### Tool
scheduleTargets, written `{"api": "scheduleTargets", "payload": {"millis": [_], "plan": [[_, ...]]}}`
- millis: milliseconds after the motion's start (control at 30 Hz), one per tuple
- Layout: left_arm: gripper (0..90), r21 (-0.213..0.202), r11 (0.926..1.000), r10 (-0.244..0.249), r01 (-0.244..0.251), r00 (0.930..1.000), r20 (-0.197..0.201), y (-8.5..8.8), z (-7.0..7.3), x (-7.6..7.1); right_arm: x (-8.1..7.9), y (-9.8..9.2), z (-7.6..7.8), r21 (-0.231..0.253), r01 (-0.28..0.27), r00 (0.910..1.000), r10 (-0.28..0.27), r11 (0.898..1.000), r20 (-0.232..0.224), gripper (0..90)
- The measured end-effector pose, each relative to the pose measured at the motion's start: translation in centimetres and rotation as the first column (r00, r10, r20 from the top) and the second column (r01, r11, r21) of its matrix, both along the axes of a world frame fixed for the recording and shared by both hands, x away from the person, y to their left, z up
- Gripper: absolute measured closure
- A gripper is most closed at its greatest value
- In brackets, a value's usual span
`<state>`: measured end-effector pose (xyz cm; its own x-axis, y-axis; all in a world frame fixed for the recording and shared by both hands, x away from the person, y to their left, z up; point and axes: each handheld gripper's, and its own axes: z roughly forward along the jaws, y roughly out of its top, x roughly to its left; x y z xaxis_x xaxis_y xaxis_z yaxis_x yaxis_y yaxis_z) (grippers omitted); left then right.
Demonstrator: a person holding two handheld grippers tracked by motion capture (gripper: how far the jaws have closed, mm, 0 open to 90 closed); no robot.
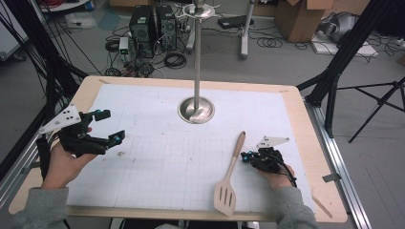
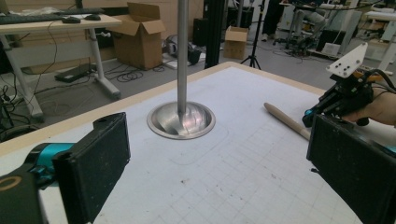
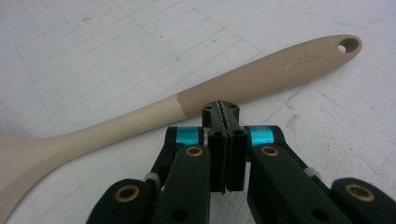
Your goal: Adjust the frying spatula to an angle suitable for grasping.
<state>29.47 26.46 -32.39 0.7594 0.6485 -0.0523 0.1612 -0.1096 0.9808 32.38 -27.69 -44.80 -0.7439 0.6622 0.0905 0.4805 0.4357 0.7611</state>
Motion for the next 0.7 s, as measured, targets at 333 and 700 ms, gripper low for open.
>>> {"api": "scheduleTargets", "payload": {"millis": [333, 700], "plan": [[6.6, 0.007, 0.9999, 0.014, -0.014, 0.9998, -0.011, 0.3, -0.2, -0.3, 0.5, 0.8, -0.2, -0.013, -0.015, 0.9997, 0.015, 1.000, 0.017, 90.0], [6.6, 0.020, 0.9992, 0.036, -0.035, 0.9992, -0.019, 0.8, -0.4, -0.7, 1.3, 2.0, -0.1, 0.017, -0.033, 0.9988, 0.032, 0.999, 0.036, 90.0]]}}
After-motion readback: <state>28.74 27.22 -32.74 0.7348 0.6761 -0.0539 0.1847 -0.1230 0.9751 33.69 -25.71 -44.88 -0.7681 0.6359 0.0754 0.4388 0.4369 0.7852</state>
